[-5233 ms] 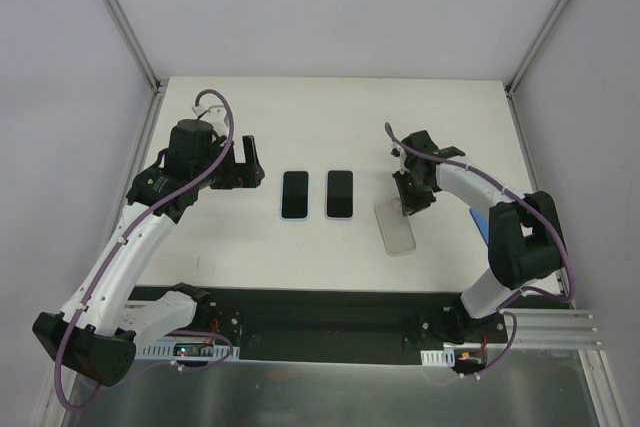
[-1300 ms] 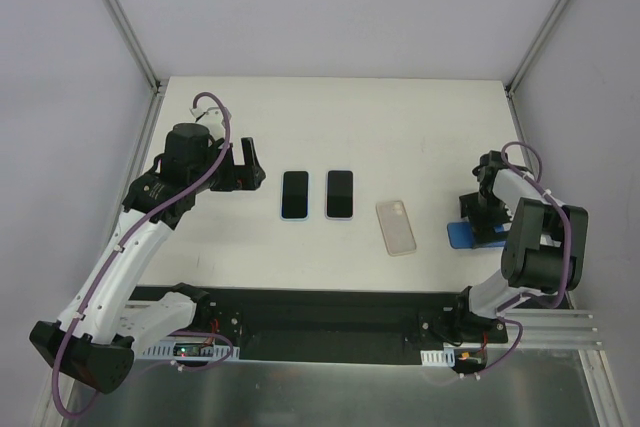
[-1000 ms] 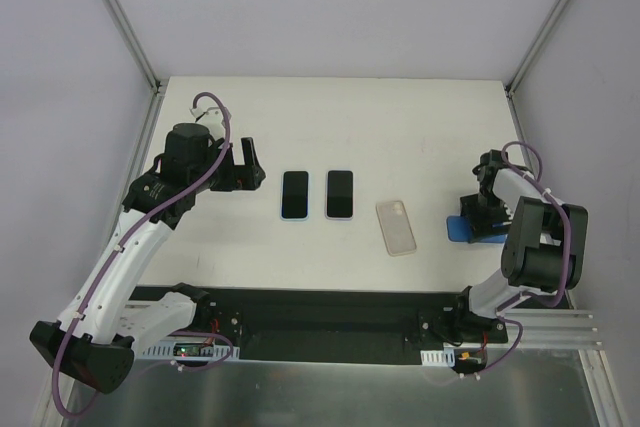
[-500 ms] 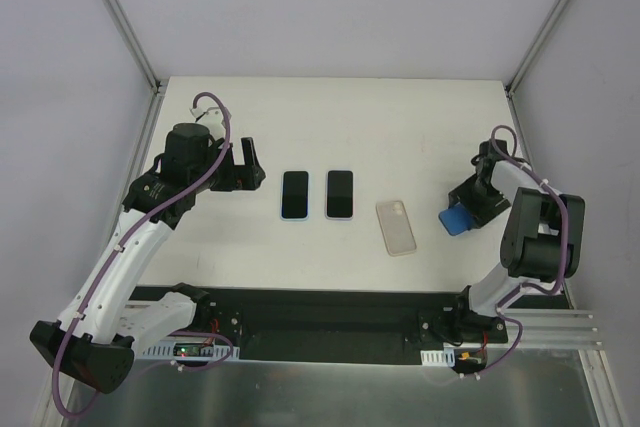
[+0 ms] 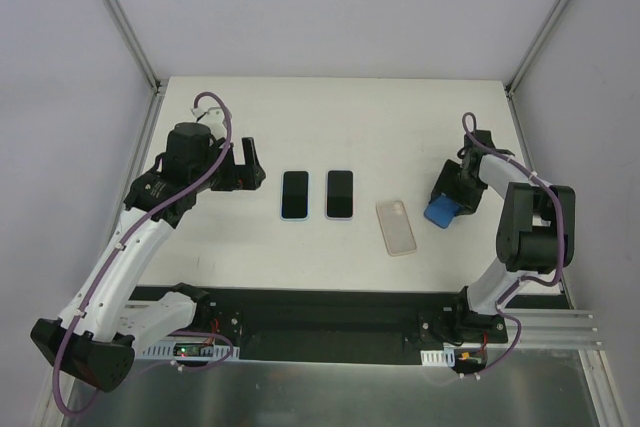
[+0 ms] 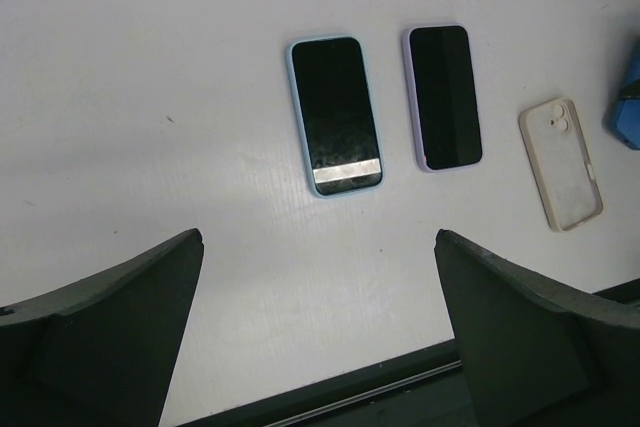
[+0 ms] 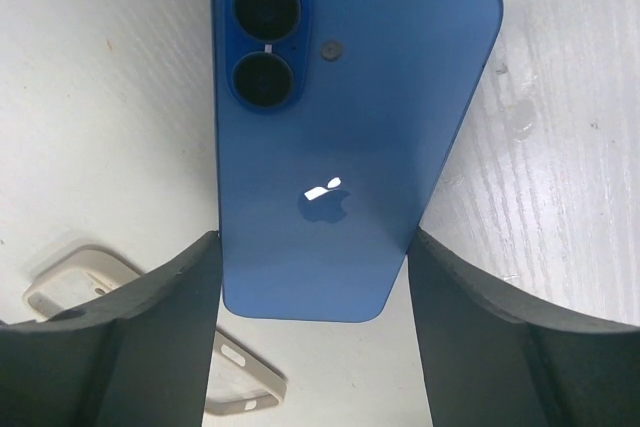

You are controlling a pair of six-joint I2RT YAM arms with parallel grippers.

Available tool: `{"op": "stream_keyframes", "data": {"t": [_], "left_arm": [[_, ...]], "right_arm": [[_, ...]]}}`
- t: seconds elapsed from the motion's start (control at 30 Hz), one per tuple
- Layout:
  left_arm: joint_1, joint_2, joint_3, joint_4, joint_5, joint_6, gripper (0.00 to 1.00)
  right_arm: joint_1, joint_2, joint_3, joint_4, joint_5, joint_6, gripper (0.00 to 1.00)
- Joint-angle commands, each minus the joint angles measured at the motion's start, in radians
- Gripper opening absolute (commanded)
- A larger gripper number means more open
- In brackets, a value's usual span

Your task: Put the phone into the phone case

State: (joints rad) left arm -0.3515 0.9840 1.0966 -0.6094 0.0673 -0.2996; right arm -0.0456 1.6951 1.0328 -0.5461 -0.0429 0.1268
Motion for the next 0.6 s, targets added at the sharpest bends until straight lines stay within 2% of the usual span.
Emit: {"op": "stream_keyframes", "data": {"t": [0.0, 0.3, 0.57], "left_arm": [[0.005, 0.005, -0.009, 0.023, -0.004, -0.021, 0.99], [-0.026, 0.191, 0.037, 0.103, 0.346, -0.180, 0.97], [-0.102, 0.433, 0.134, 0.195, 0.408, -0.256, 0.92]], "right_arm": [[0.007, 0.041, -0.007, 0.026, -0.081, -0.078, 0.51], [0.013, -0.029, -0.065, 0.095, -0.198, -0.153, 0.49], [0.036, -0.071, -0.094, 0.149, -0.282, -0.187, 0.48]]}}
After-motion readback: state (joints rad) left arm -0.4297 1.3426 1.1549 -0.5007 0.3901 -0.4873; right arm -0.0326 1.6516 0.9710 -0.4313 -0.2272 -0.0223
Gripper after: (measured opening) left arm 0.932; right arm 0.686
